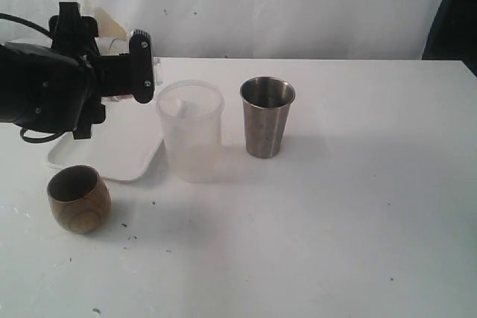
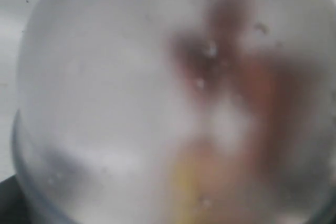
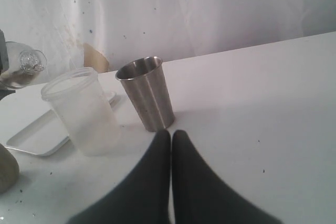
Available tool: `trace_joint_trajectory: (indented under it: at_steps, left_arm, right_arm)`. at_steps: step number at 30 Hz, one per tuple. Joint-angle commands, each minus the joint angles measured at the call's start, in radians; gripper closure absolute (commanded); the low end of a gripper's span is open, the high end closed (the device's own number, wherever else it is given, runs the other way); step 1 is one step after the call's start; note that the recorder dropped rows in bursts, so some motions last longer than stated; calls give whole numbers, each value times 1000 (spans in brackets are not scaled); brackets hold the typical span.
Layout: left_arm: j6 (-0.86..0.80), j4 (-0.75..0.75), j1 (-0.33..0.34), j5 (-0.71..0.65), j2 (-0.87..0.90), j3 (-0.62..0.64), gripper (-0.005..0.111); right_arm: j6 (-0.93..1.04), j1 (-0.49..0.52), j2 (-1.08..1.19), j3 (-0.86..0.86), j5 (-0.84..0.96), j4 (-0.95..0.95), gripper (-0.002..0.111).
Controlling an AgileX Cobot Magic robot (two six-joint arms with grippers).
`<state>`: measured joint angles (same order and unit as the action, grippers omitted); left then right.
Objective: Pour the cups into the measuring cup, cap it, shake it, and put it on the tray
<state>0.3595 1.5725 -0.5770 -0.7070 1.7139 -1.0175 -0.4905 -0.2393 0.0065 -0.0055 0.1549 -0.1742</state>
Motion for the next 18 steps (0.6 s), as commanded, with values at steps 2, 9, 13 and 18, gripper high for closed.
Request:
trace_joint_trajectory:
  at_steps: [2,9,13,18]
  left_arm:
    - [8,128,-41,-48,-9,-14,107]
    - [-10,172,-70,-100,-9,-14,107]
    - [-29,172,-70,-112,-9,-14,107]
    - [-159,172,-70,-134,-1,-32,107]
  right_arm:
    - [-3,-2,-6,5,-12,-2,108]
    - [-3,-2,-6,5,-12,-2,108]
    - [-3,-2,-6,5,-12,-2,108]
    - [-3,-2,-6,5,-12,-2,108]
